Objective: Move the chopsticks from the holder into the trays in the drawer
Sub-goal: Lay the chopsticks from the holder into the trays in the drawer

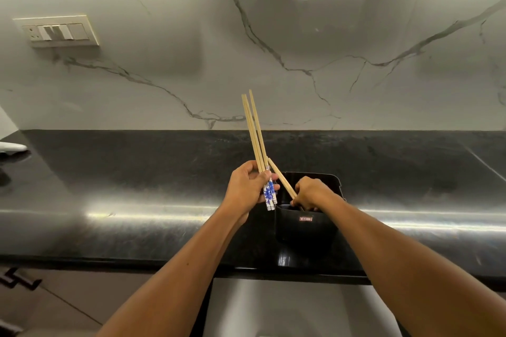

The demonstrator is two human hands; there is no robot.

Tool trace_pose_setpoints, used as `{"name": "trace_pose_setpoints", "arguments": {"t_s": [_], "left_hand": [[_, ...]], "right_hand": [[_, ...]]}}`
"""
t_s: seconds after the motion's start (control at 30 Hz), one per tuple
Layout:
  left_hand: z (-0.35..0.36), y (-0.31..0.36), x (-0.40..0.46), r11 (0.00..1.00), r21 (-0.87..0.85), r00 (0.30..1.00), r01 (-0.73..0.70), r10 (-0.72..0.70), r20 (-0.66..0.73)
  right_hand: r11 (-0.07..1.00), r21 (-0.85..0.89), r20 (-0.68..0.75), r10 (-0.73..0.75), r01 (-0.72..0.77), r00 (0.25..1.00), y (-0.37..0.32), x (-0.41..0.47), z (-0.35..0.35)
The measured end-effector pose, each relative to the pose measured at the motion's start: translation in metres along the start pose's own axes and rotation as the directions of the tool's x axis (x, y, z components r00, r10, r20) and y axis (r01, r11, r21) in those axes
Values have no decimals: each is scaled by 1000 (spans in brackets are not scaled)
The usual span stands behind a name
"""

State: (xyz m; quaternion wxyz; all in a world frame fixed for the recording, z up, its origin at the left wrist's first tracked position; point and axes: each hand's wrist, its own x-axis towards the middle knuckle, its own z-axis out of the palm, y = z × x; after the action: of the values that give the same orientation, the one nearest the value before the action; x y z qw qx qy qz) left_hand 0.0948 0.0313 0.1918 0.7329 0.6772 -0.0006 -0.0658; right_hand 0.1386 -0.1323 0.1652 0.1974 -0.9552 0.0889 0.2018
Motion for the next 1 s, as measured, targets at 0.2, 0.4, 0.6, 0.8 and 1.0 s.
{"name": "trace_pose_setpoints", "arguments": {"t_s": [0.2,0.4,0.6,0.8,1.0], "left_hand": [[-7,-3,1,1000,27,1000,9,-9,7],[3,-8,7,998,44,999,34,-34,18],[18,-5,9,998,31,999,49,-50,7],[34,2,7,998,33,999,45,-45,12],[43,5,6,995,67,995,72,-76,61]], "right_hand": [[1000,14,-20,12,-12,1000,3,9,5],[991,98,-120,-79,91,990,8,5,-13],[897,357,-249,-177,260,952,7,-11,-39],[816,405,-377,-261,412,889,2,-28,-60],[725,556,-316,-268,407,910,-1,-37,-71]]}}
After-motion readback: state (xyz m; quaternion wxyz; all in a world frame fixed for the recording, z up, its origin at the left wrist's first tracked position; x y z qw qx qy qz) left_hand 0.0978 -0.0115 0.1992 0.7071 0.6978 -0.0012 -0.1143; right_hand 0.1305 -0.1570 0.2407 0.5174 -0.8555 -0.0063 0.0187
